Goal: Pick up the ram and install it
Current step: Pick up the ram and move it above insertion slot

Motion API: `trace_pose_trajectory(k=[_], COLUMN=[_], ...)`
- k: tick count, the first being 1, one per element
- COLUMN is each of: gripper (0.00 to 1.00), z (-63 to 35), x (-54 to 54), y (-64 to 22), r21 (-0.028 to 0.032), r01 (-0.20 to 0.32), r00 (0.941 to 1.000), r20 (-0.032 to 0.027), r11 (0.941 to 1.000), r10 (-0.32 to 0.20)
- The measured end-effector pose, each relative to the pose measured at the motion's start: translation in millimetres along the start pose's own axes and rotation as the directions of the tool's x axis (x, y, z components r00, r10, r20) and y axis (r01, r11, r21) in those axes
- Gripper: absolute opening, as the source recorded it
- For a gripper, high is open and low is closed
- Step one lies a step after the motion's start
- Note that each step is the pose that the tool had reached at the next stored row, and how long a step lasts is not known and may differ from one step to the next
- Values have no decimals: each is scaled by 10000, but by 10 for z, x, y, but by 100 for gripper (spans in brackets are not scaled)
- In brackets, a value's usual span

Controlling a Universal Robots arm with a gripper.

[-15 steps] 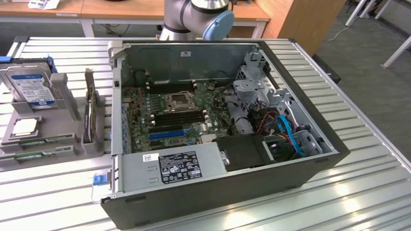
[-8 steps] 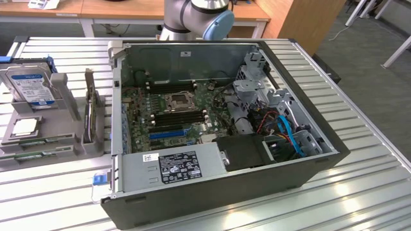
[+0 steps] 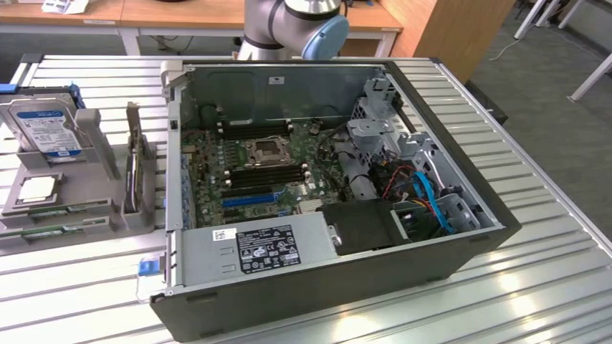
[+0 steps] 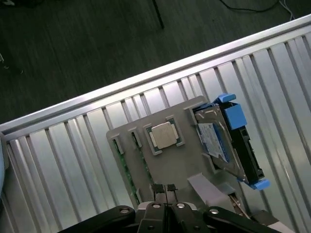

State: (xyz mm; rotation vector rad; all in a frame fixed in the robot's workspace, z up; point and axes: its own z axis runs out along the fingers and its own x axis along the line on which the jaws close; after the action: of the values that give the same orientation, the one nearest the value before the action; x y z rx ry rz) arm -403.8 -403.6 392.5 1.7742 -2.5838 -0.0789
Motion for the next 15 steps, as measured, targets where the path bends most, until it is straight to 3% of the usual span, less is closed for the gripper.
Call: trace_pose_trajectory(k=[7,15], gripper=[10,10], z=[0,0], x=[0,0], y=[0,0], r21=[-21,-48], r01=[861,1762], r00=[9963,9843], r20=[-38,-75], r11=[9963,9843], r10=[-861,-1762])
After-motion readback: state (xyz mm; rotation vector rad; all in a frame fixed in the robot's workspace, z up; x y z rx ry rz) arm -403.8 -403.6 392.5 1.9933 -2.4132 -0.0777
